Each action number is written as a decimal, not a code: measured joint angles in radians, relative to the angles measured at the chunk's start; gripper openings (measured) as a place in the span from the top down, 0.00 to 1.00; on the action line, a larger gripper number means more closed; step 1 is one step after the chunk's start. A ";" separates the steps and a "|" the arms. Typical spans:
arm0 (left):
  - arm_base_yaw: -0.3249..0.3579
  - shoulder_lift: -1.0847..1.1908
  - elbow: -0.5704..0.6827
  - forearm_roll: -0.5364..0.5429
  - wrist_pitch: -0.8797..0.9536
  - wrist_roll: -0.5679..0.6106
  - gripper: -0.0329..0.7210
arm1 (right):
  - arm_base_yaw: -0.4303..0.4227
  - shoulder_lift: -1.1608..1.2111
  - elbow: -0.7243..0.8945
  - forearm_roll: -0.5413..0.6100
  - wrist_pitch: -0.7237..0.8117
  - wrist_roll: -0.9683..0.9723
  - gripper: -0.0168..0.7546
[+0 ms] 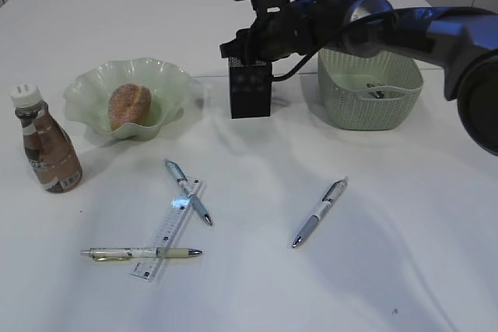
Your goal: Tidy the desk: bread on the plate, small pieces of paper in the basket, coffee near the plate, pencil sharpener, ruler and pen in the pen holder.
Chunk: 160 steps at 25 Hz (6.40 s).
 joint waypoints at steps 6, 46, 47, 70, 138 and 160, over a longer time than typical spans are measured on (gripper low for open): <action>0.000 0.000 0.000 0.000 0.000 0.000 0.43 | 0.000 0.013 0.000 0.002 -0.002 0.000 0.50; 0.000 0.041 0.000 0.000 -0.052 0.000 0.43 | 0.000 0.013 -0.048 0.046 0.027 0.000 0.48; 0.000 0.041 0.000 0.000 -0.052 0.000 0.43 | 0.000 0.013 -0.048 0.046 0.027 0.000 0.48; 0.000 0.041 0.000 0.000 -0.052 0.000 0.43 | 0.000 0.013 -0.069 0.078 0.048 -0.002 0.42; 0.000 0.041 -0.017 -0.035 0.058 0.015 0.43 | 0.000 -0.686 -0.090 0.192 0.910 -0.002 0.43; -0.106 0.459 -0.486 -0.108 0.500 0.027 0.33 | 0.000 -0.918 0.241 0.208 0.912 -0.002 0.43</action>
